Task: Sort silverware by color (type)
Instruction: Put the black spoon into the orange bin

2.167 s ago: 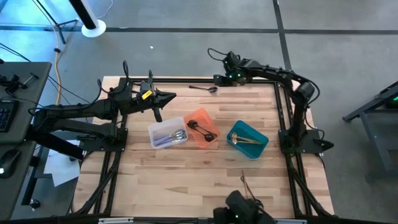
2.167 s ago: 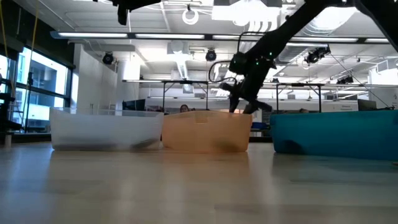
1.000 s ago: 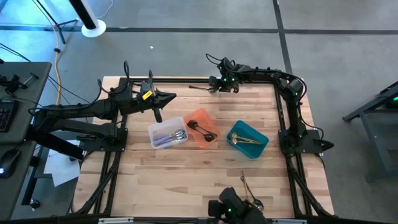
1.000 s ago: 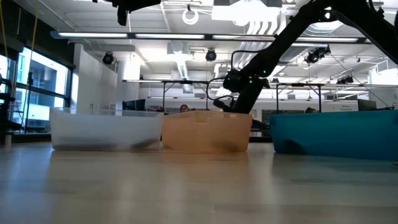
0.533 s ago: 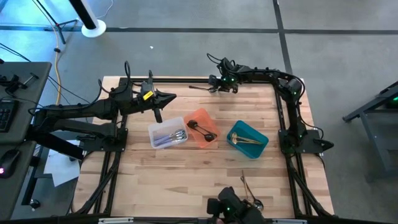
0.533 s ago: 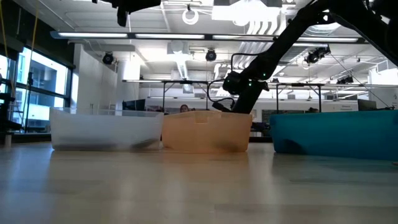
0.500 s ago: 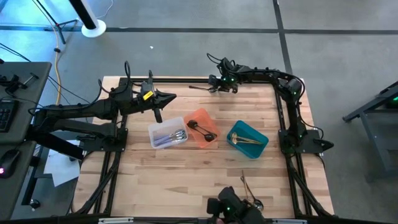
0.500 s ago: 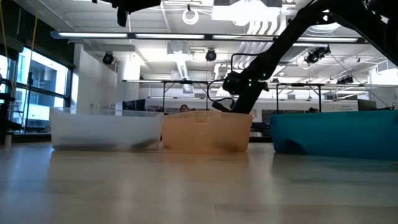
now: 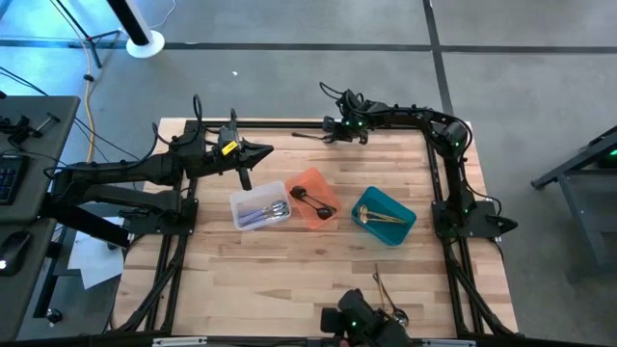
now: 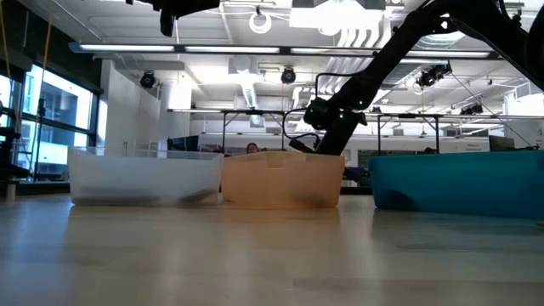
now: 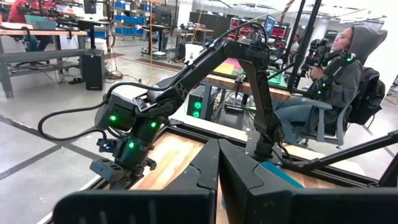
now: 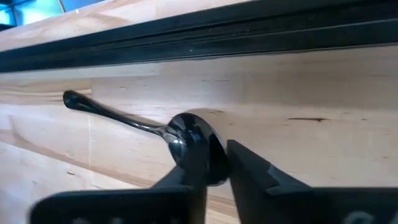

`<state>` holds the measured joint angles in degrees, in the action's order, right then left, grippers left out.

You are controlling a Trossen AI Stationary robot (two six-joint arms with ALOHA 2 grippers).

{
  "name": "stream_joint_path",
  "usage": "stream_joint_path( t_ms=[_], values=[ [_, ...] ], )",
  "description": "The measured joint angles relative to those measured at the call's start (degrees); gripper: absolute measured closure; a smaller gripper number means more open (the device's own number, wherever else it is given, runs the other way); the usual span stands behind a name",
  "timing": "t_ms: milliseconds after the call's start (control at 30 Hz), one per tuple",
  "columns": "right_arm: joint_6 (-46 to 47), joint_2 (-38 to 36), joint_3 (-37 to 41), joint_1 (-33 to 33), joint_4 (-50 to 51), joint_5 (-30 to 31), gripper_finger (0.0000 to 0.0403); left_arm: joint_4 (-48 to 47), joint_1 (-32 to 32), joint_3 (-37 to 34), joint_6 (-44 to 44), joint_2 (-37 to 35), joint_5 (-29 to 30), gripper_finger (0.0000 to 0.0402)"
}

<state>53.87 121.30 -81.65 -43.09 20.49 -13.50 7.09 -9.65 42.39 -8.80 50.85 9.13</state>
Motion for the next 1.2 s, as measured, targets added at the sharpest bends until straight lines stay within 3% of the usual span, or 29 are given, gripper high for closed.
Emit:
stream_joint_path(
  t_ms=[167,900,1200],
  values=[
    [-2.2,-0.1,0.0,0.0,-0.3,-0.3,0.0395,0.0,0.0,0.0,0.0,0.0,0.0,0.0401],
    [-8.8,-0.3,0.0,0.0,-0.4,-2.4,0.0402,0.0,0.0,0.0,0.0,0.0,0.0,0.0401],
    [-14.6,-5.9,0.1,0.1,-0.7,-3.3,0.04,-0.2,0.0,0.0,0.0,0.0,0.0,0.0401]
  ],
)
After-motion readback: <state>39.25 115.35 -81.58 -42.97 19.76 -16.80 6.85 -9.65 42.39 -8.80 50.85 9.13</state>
